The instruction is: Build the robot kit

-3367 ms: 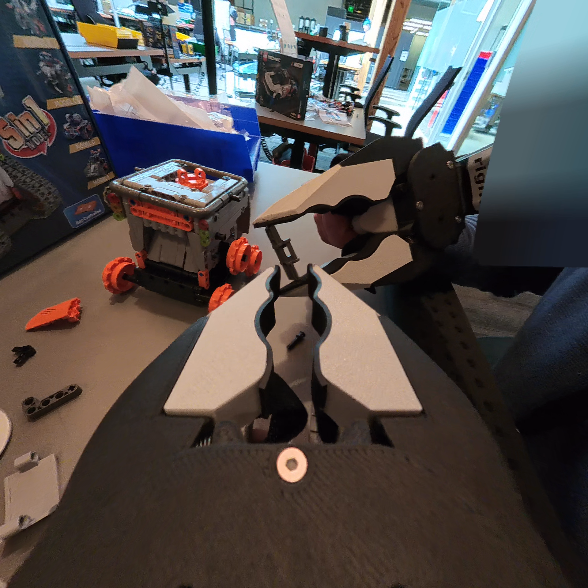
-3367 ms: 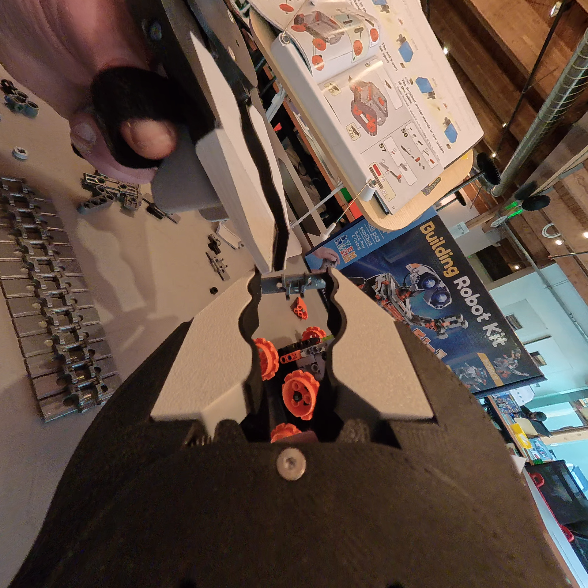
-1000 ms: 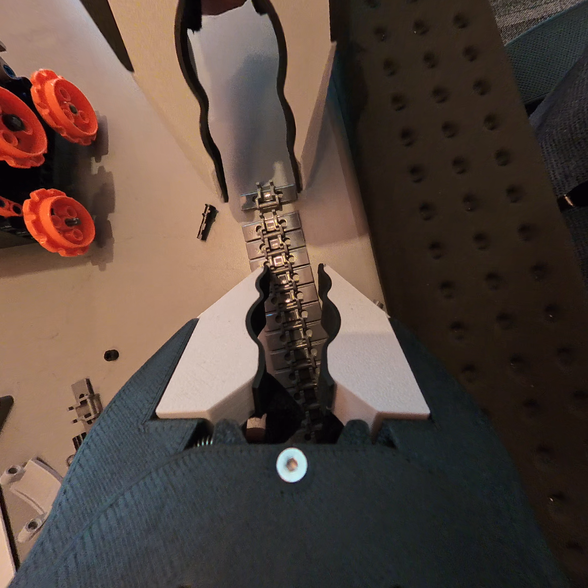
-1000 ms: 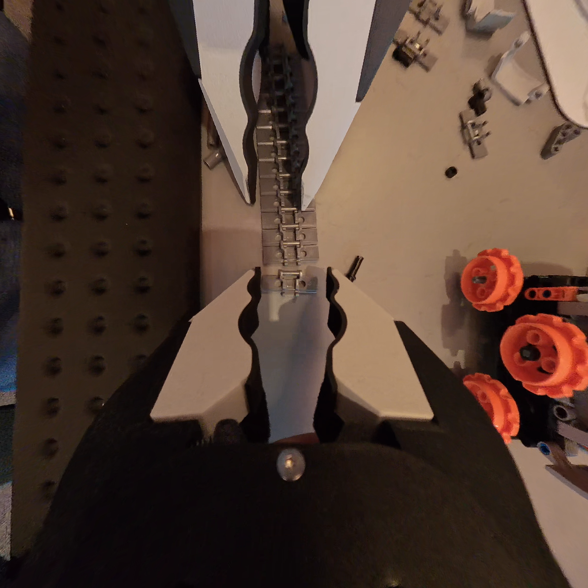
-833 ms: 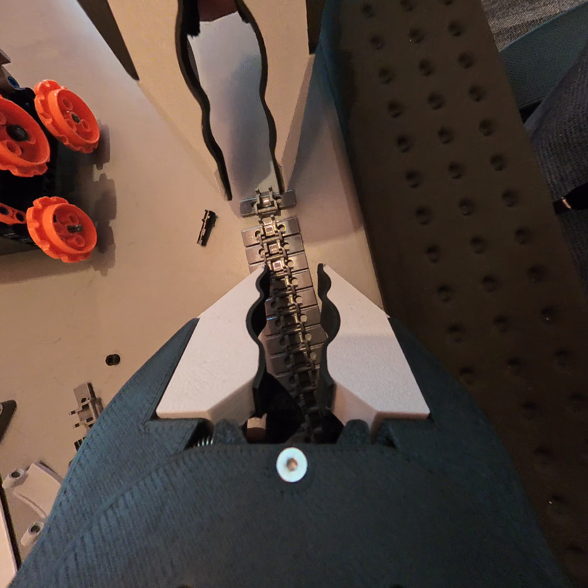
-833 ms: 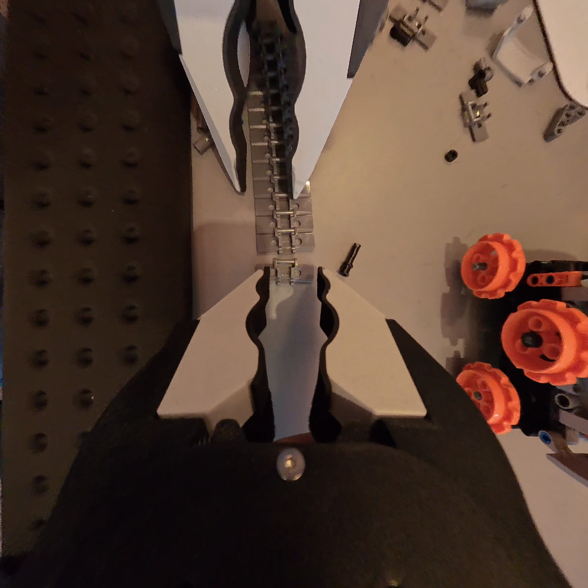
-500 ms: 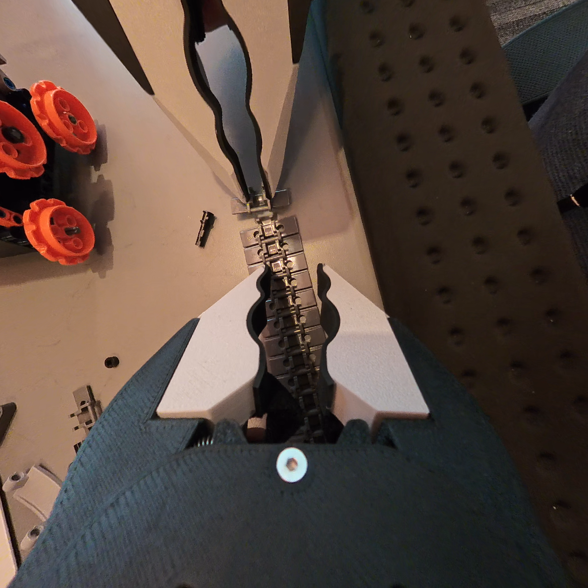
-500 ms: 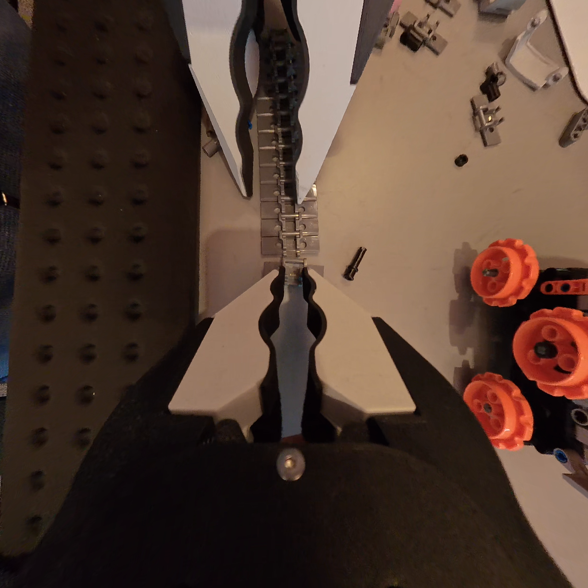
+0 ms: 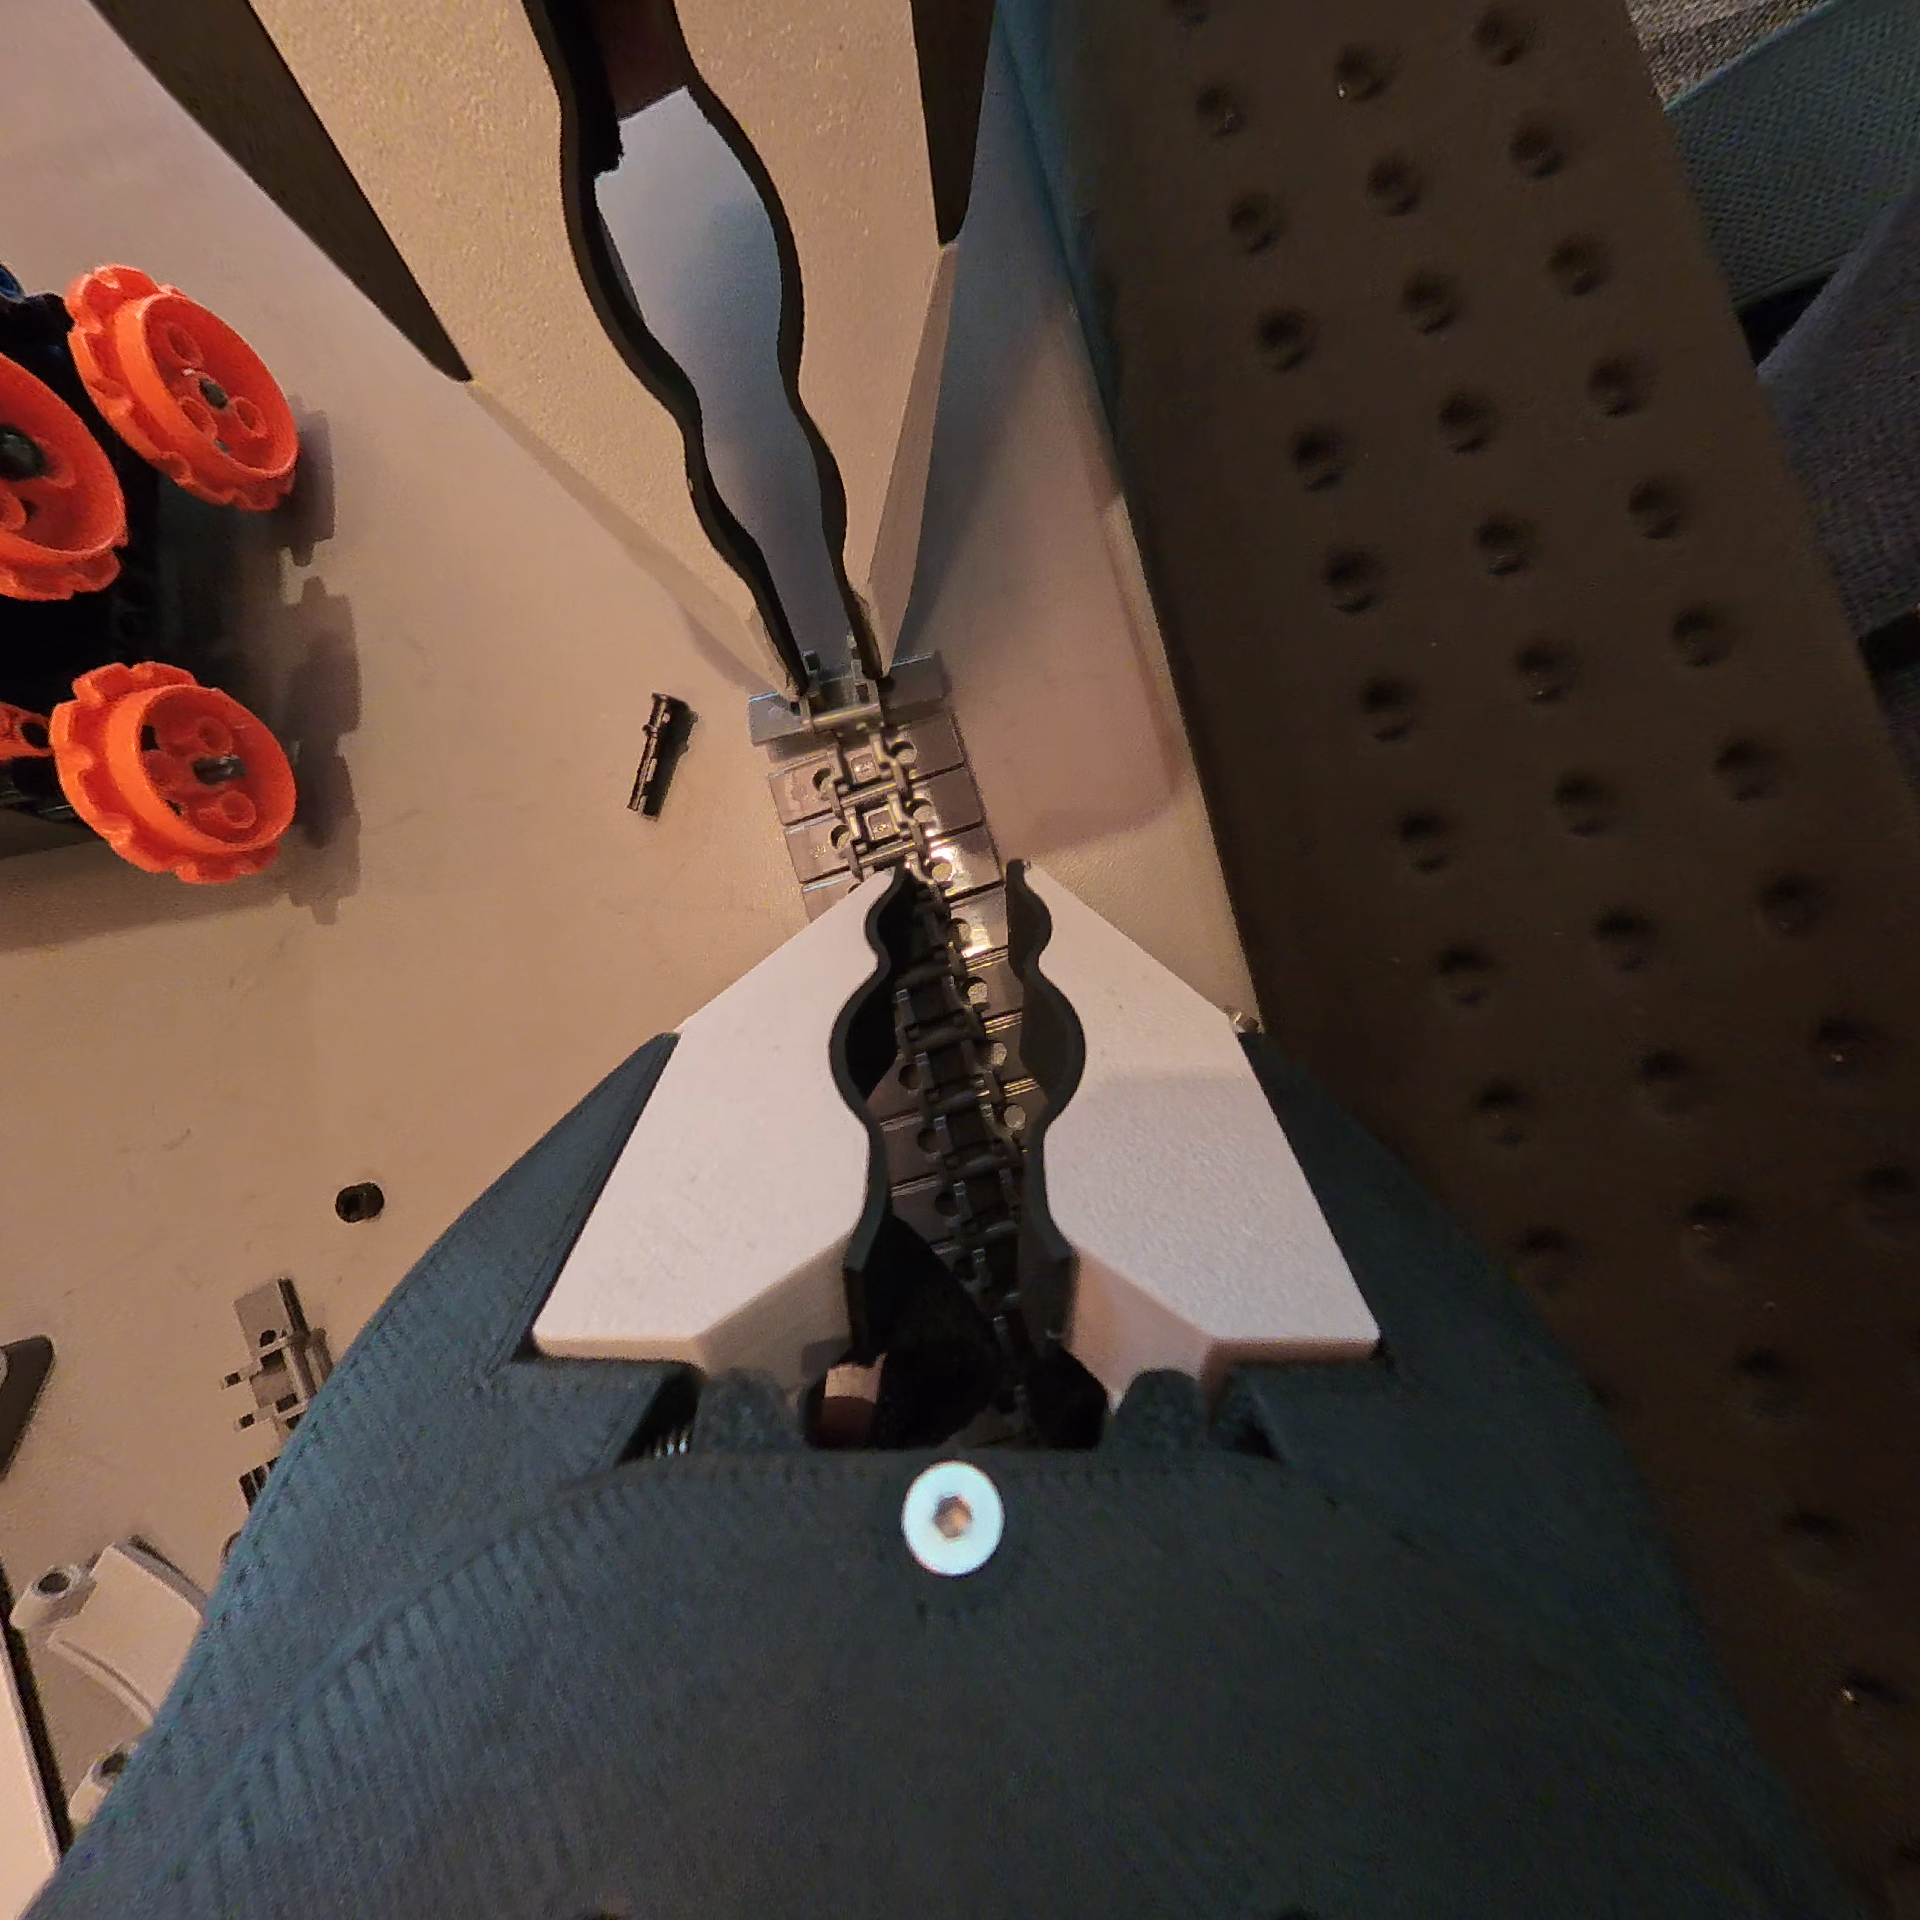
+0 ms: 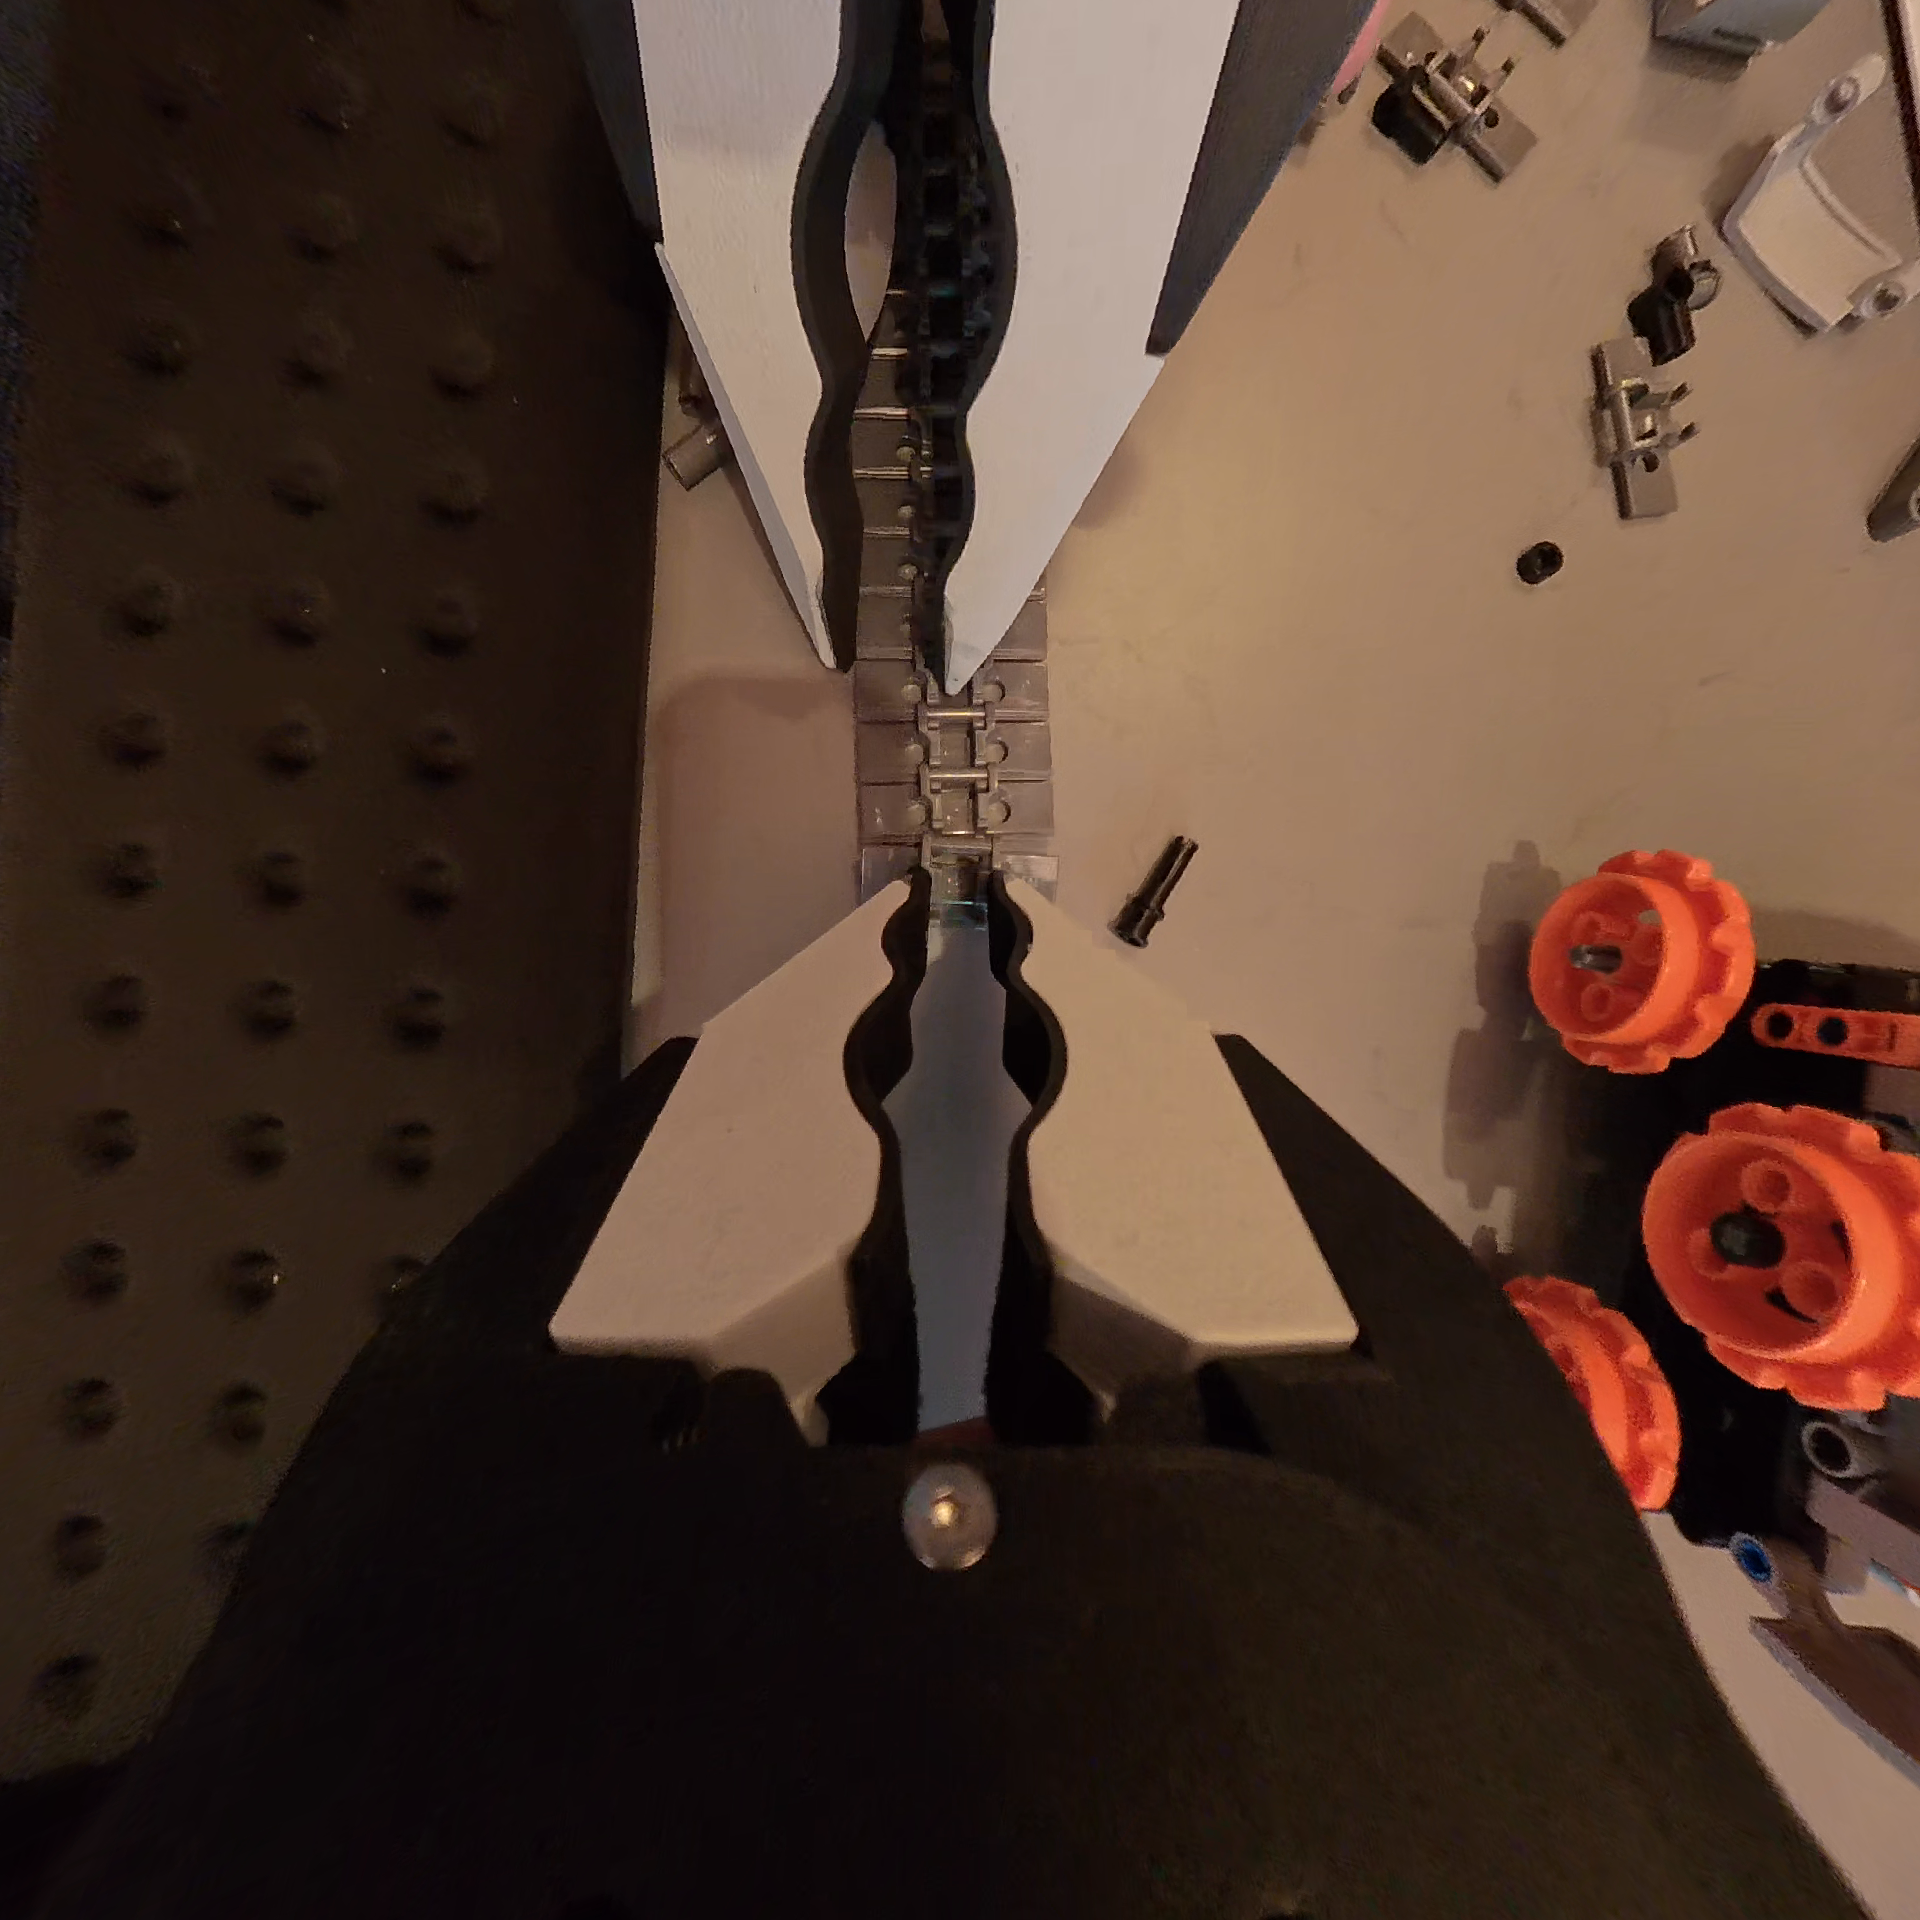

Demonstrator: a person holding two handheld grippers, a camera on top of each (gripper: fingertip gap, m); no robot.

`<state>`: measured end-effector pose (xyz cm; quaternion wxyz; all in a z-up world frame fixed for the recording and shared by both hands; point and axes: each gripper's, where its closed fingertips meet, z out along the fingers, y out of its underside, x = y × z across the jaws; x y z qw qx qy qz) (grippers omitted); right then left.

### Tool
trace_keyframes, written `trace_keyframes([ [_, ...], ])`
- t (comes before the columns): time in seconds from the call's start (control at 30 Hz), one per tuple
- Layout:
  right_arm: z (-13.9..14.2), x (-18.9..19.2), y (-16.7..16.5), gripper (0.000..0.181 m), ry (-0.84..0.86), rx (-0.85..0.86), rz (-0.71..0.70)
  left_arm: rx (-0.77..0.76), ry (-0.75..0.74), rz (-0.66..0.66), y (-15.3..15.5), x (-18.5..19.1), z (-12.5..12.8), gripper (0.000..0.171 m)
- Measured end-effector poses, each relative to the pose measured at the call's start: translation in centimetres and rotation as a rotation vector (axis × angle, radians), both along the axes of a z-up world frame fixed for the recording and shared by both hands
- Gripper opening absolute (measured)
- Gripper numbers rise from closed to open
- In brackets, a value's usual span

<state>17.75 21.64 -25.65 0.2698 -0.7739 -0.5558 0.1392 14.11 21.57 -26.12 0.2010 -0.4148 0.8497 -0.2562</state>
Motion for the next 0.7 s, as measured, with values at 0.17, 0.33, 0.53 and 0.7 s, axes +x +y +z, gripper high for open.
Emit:
trace_keyframes([
  [0.17, -0.1, -0.2, -0.1, 0.009, -0.005, -0.009, 0.02, -0.007, -0.002, -0.011, -0.2, 0.0, 0.0, 0.017],
  [0.33, -0.2, -0.1, -0.1, 0.015, -0.009, -0.02, 0.009, -0.011, -0.003, -0.017, -0.2, 0.0, 0.0, 0.017],
  [0.53, 1.1, -0.3, -0.1, 0.005, 0.059, 0.023, 0.002, 0.002, -0.007, -0.022, -0.3, 0.0, 0.0, 0.017],
  [0.7, 0.4, -0.9, 0.1, 0.0, 0.059, 0.027, 0.011, -0.004, -0.007, -0.022, -0.3, 0.0, 0.0, 0.017],
])
